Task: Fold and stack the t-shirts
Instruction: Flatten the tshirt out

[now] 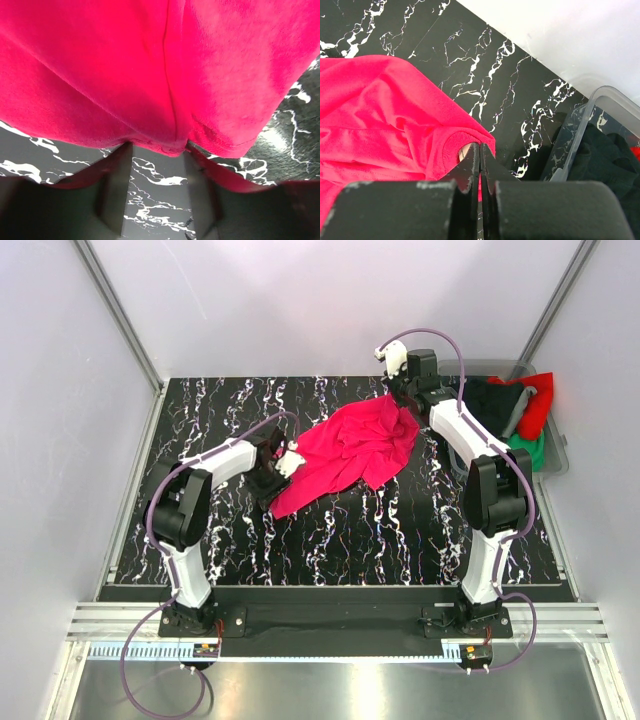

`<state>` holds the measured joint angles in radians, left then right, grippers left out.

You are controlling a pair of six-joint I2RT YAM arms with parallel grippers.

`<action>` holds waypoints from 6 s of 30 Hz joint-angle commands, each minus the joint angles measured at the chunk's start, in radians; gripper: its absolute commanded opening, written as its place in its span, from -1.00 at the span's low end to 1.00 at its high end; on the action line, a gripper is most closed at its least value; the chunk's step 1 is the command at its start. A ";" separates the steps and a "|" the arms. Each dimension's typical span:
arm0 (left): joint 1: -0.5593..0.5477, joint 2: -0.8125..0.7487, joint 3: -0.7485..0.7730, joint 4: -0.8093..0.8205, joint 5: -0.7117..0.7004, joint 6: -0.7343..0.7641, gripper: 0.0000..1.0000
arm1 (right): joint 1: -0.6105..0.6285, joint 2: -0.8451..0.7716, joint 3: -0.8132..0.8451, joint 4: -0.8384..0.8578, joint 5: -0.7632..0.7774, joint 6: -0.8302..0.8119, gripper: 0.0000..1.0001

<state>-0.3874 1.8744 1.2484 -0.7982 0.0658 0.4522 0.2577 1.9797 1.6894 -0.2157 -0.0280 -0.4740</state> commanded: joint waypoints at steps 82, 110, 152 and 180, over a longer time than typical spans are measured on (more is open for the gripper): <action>0.150 -0.047 0.203 0.094 -0.253 0.043 -1.00 | -0.155 0.442 0.474 -0.938 -0.722 -0.172 -0.17; 0.125 -0.058 0.187 0.093 -0.276 0.052 -1.00 | -0.130 0.538 0.555 -0.890 -0.705 -0.092 -0.47; 0.116 -0.730 0.437 0.292 -0.294 0.316 -1.00 | -0.156 -0.353 0.937 -0.679 -0.342 0.159 -1.00; 0.147 -1.042 0.415 0.225 -0.221 0.319 -1.00 | -0.183 -0.654 0.822 -0.524 -0.283 0.098 -1.00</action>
<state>-0.2485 0.7761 1.7046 -0.5648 -0.1093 0.7490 0.0841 1.2491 2.6011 -0.7937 -0.3576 -0.3378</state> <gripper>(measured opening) 0.024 0.010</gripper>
